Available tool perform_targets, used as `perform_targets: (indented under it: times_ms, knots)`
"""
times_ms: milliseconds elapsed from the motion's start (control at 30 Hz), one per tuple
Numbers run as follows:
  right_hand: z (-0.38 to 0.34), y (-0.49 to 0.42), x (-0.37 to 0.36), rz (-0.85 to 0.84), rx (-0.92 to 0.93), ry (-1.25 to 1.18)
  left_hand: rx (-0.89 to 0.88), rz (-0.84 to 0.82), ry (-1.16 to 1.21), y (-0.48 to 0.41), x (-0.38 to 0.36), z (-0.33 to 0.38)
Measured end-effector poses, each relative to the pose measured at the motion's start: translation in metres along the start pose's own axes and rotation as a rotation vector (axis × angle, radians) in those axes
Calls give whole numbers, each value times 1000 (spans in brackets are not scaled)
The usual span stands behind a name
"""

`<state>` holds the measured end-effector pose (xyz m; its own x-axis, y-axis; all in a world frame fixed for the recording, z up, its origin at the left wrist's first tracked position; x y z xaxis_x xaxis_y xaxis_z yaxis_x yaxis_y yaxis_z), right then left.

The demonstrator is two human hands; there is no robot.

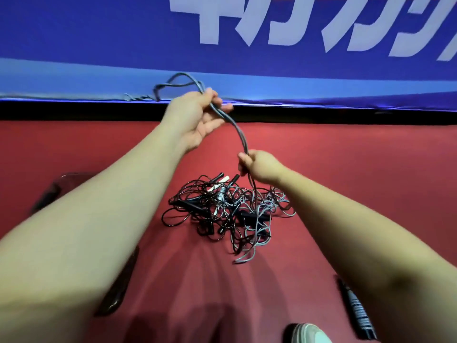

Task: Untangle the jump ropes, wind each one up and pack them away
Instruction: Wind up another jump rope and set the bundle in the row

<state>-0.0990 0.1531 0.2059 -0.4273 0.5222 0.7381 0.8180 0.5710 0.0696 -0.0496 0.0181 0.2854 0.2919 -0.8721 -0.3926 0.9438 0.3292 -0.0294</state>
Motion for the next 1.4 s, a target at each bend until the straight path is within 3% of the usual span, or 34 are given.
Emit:
perform_targets:
  times_ms: [67, 133, 200, 300, 433, 533, 633, 733, 833, 967, 1000, 1067, 1233, 1300, 1400]
  knots:
    - [-22, -3, 18, 22, 43, -361, -6, 54, 104, -5, 17, 2]
    - [-45, -3, 41, 36, 96, -709, 61, 16, 2, -6, 27, -10]
    - [-63, 1, 58, 33, 126, -976, 156, -112, -217, 4, 27, -35]
    - [-84, 5, 66, -23, 164, -1239, 155, -371, -409, 25, 10, -61]
    - [-88, 7, 74, 98, 201, -1235, 132, -541, -386, 37, -13, -79]
    - [-77, 8, 89, 190, 230, -1354, 82, -381, -598, 25, -2, -97]
    - [-59, 4, 102, 268, 260, -1502, 118, -349, -784, 21, 12, -117]
    - [-33, -4, 97, 318, 207, -1435, 123, -306, -680, 17, 7, -117]
    - [-1, -11, 62, 118, 48, -1136, 131, -210, -388, 6, -9, -93]
    - [30, 3, 8, -358, 71, -459, 60, -186, -213, -6, -29, -53]
    - [36, 7, -3, -421, 80, -368, 49, -187, -192, -5, -34, -44]
    - [41, 6, -16, -387, 119, -310, 18, -164, -147, -6, -40, -28]
    - [20, -14, 15, 4, 11, -856, -82, -15, 33, -24, -18, -1]
    - [-7, -17, 35, 72, 53, -1061, -32, -45, -56, -27, -5, -14]
    - [-43, -13, 58, 97, 152, -1226, 105, -258, -387, -15, 4, -59]
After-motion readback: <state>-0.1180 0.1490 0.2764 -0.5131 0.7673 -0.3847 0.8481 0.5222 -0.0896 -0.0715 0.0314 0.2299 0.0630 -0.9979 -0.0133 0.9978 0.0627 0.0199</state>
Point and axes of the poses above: each hand's wrist, its own y-axis away from the middle knuckle, its own x-axis out of the back of the hand, z = x × y, the point moved 5 cm from there along -y, towards the middle knuckle, and after that the axes turned 2 degrees about -z, right-handed, at the moved point
